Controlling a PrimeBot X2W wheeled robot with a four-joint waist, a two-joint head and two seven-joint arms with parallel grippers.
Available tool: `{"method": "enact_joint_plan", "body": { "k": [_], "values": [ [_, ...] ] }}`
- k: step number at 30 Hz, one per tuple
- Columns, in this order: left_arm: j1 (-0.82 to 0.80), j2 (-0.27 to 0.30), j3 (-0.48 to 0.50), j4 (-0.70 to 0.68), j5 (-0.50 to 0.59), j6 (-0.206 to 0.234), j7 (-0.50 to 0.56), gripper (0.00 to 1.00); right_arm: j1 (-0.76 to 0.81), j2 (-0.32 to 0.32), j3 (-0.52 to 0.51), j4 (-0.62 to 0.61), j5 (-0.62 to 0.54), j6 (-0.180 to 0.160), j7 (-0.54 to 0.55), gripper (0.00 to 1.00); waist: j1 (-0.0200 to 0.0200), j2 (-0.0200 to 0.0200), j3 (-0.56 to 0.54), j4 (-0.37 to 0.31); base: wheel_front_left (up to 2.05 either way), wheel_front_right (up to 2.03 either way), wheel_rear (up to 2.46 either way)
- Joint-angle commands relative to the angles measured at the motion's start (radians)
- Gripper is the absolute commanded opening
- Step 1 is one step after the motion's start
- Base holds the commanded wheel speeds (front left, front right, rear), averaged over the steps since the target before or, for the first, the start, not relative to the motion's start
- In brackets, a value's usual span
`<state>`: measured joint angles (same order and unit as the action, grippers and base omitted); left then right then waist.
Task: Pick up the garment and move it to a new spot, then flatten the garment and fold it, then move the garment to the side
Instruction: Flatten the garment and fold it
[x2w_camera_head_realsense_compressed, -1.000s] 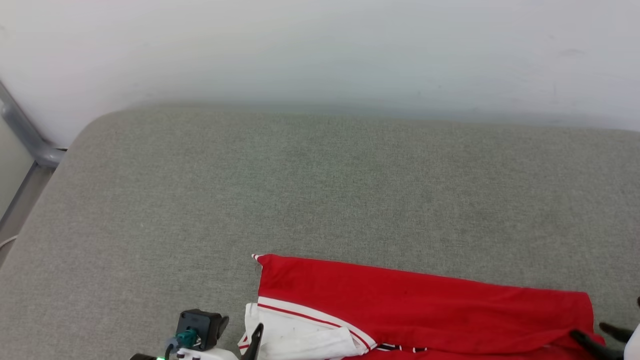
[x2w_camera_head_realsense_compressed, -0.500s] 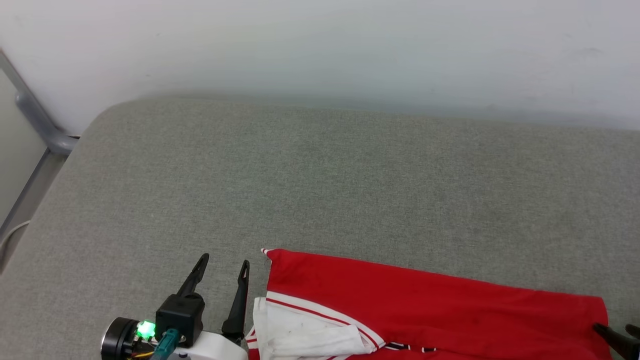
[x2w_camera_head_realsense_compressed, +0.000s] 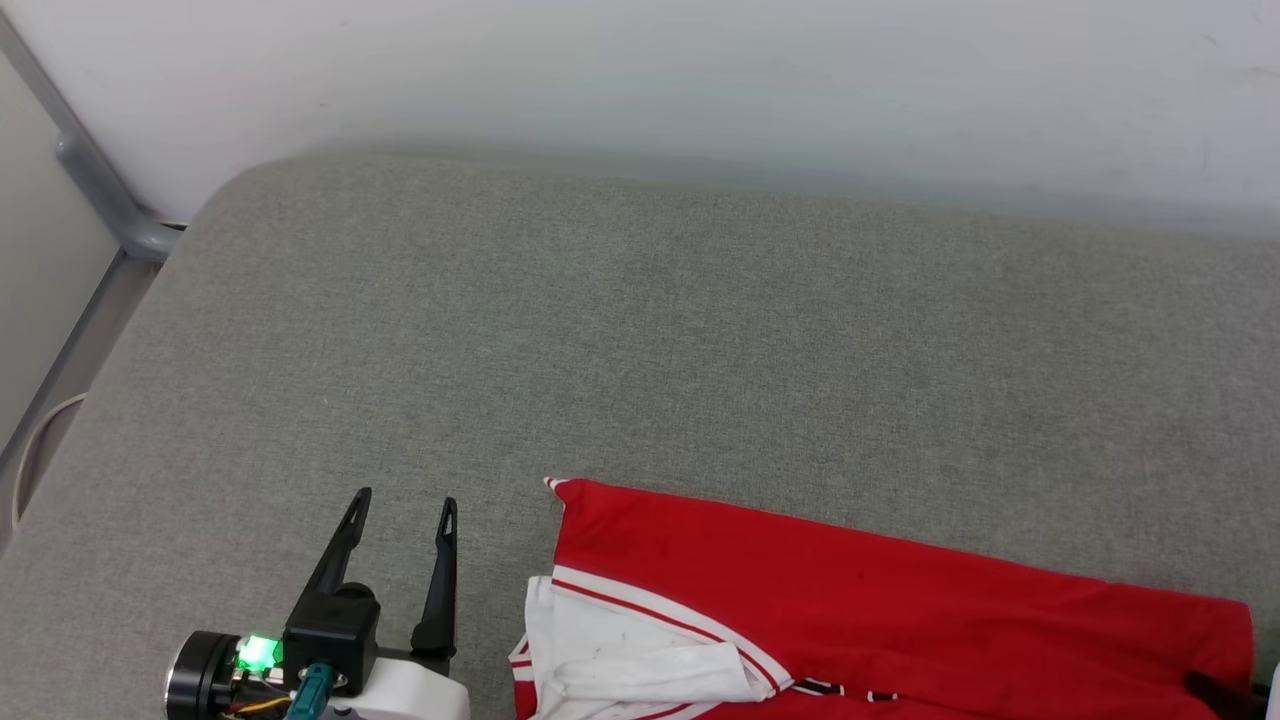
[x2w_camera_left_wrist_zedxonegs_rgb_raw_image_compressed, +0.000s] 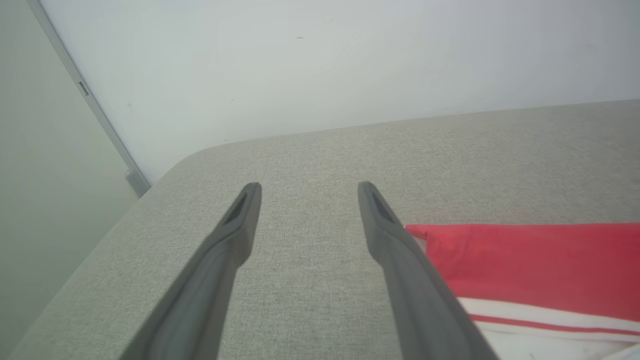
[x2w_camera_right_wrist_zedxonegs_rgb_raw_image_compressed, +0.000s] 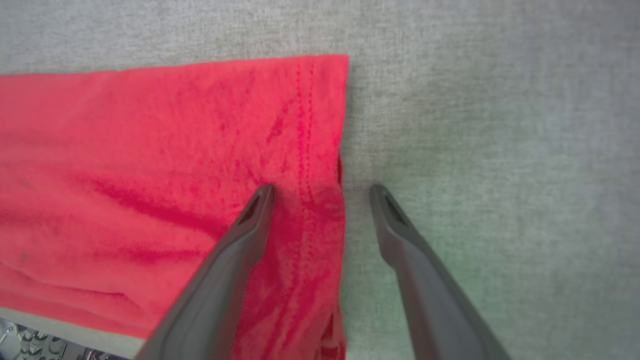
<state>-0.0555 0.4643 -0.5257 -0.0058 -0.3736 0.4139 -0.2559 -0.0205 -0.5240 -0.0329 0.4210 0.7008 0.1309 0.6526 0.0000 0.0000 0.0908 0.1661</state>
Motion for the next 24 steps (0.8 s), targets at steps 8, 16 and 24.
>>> {"method": "enact_joint_plan", "body": {
  "k": [8,16,24],
  "values": [
    [-0.006,-0.016,0.017,0.012,0.009,-0.009,-0.009,1.00,0.026,0.145,0.059,-0.003,-0.008,0.006,0.031,1.00,0.0000,0.0000,0.020,0.005,0.00,0.00,0.00],
    [-0.005,-0.021,0.025,0.034,0.006,-0.026,-0.011,1.00,0.015,0.168,0.084,-0.018,-0.021,0.007,0.021,0.00,0.0000,0.0000,0.001,-0.004,0.00,0.00,0.00],
    [0.011,-0.016,0.040,0.041,0.003,-0.037,-0.011,1.00,0.001,0.119,0.038,0.003,-0.059,-0.001,-0.048,0.00,0.0000,0.0000,-0.019,-0.014,0.00,0.00,0.00]
  ]
}}
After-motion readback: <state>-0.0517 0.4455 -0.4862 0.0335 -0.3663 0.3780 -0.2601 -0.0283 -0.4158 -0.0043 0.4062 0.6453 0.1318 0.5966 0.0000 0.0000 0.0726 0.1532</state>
